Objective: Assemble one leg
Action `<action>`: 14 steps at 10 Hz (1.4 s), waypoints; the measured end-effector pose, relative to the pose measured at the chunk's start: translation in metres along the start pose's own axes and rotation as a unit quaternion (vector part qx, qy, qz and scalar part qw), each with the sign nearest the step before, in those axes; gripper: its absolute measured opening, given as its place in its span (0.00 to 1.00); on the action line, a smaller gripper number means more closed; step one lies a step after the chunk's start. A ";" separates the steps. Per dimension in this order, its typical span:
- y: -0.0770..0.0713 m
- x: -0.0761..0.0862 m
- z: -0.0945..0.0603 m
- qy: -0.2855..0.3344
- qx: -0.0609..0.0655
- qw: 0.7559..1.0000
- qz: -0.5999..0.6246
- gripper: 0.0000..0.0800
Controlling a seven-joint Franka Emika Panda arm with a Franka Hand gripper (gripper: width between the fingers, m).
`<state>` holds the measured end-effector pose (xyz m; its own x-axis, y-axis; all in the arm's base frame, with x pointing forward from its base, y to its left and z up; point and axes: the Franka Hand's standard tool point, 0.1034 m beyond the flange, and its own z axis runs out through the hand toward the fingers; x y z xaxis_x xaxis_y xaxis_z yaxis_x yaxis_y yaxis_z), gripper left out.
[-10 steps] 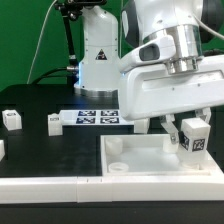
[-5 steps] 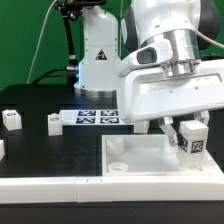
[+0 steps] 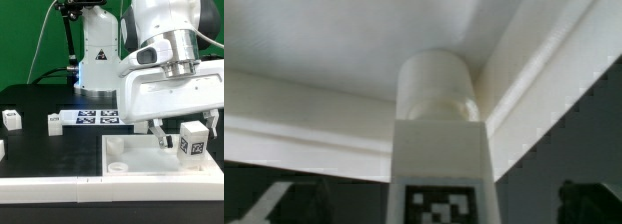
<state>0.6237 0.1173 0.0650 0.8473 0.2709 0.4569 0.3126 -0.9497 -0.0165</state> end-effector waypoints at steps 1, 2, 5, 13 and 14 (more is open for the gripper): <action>0.000 0.000 0.000 0.000 0.000 1.000 0.000 0.81; 0.000 0.000 0.000 0.000 0.000 1.000 0.000 0.81; 0.002 0.017 -0.018 -0.013 0.003 1.000 -0.003 0.81; -0.001 0.009 -0.023 -0.224 0.049 0.973 0.018 0.81; -0.004 0.011 -0.024 -0.249 0.055 0.967 0.021 0.81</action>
Offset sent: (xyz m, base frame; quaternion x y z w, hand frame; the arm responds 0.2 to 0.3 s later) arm 0.0122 -0.0094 0.0330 -0.0251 -0.0320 -0.0303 0.9987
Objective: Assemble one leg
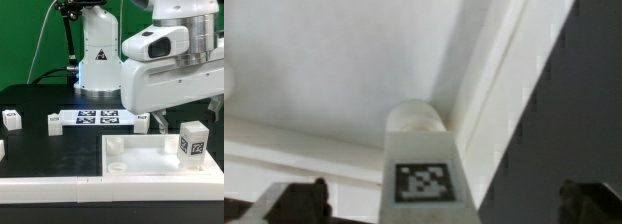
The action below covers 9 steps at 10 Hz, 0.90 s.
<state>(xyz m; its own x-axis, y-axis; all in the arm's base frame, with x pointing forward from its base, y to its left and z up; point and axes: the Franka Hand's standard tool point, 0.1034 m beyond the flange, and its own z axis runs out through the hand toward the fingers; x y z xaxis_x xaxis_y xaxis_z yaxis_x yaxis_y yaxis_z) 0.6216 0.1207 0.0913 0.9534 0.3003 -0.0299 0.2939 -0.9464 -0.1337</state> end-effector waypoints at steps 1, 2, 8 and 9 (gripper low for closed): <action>-0.006 -0.003 -0.001 -0.042 0.010 0.999 0.004 0.81; -0.005 0.001 -0.001 -0.039 0.011 0.999 0.005 0.81; 0.012 0.019 -0.002 -0.006 -0.007 1.000 0.003 0.81; 0.016 0.019 -0.001 -0.005 -0.008 1.000 0.004 0.81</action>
Offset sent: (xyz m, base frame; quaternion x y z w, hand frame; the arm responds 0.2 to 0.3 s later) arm 0.0000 0.0000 0.0000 0.0000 0.0000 0.0000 1.0000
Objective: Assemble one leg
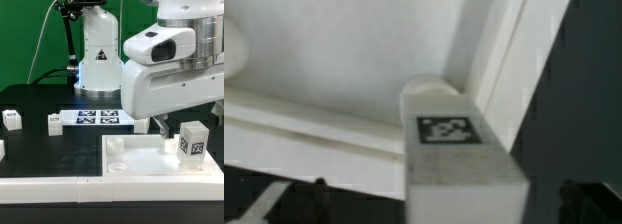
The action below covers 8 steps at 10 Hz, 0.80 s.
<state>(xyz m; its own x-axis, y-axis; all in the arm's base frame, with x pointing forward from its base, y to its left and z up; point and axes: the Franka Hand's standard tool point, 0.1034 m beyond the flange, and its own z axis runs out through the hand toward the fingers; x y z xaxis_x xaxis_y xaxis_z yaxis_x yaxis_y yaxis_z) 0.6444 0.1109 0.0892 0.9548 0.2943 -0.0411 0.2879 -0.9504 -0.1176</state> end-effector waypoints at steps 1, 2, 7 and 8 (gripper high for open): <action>0.002 -0.001 0.004 -0.001 0.000 1.000 -0.004 0.81; 0.001 -0.001 0.006 -0.002 0.001 1.000 -0.003 0.81; 0.001 -0.001 0.006 -0.002 0.001 1.000 -0.003 0.36; 0.001 -0.001 0.006 -0.002 0.002 1.000 0.013 0.36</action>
Offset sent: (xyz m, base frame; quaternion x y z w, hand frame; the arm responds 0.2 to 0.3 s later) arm 0.0000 0.0000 0.0000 0.0000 0.0000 0.0000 1.0000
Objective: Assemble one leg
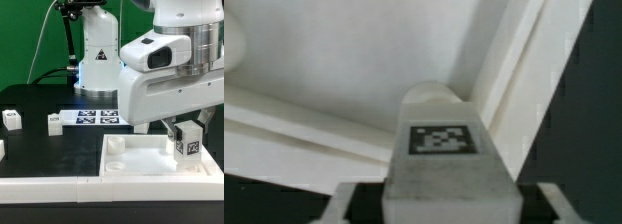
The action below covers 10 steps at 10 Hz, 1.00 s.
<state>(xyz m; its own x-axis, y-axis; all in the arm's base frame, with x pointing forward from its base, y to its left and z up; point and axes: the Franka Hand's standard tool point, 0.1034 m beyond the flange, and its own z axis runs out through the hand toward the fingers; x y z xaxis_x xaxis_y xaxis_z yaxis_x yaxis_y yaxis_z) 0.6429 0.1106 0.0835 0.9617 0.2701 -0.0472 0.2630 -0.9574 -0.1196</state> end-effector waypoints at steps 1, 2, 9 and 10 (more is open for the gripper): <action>0.000 0.000 0.000 0.000 0.001 1.000 0.010 0.36; -0.002 0.000 0.001 0.001 0.001 0.998 0.061 0.36; -0.007 0.001 0.003 0.031 -0.014 0.885 0.465 0.37; -0.007 0.001 0.003 0.030 -0.013 0.866 0.499 0.37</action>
Offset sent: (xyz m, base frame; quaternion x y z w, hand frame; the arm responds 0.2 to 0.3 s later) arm -0.0195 0.0068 -0.0080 -0.0148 -0.0051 0.2834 0.9589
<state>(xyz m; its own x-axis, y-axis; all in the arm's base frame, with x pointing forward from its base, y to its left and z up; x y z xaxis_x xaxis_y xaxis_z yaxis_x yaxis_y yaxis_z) 0.6417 0.1173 0.0817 0.7135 -0.6979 -0.0625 -0.7001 -0.7135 -0.0261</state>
